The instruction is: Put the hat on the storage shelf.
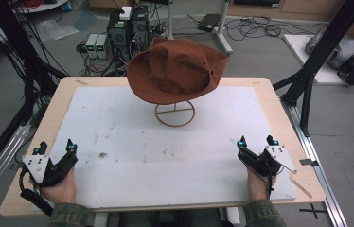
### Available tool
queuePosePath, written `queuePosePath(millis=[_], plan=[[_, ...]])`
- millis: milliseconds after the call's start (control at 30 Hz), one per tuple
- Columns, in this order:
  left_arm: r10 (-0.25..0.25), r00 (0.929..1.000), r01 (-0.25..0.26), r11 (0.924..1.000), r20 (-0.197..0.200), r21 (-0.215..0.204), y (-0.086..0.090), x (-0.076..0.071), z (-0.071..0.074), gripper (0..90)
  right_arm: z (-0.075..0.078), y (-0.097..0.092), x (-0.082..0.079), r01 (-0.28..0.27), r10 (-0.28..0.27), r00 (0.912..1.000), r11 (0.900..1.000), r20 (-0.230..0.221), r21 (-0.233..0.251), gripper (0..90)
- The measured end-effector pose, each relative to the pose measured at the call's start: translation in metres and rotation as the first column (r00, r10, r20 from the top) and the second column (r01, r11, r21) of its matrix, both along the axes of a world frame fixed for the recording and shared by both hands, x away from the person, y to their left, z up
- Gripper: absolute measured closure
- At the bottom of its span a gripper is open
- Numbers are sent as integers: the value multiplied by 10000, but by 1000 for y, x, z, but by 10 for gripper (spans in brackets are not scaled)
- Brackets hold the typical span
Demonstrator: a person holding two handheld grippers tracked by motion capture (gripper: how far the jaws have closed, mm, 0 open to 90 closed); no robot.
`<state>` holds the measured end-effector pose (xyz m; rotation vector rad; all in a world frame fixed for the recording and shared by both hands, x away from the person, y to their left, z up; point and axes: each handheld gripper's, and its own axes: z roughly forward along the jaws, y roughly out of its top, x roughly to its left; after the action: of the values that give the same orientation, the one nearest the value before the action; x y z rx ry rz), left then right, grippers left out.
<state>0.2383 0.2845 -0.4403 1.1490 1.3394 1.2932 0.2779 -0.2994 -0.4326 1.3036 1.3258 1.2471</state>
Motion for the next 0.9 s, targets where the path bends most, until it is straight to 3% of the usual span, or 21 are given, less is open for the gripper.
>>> queuePosePath(millis=[900], plan=[[-109, 9998, 106, 9997, -137, -235, 0, 4, -2, 236, -1, -3, 1, -1, 4, 9998, 9998, -181, 200, 54]])
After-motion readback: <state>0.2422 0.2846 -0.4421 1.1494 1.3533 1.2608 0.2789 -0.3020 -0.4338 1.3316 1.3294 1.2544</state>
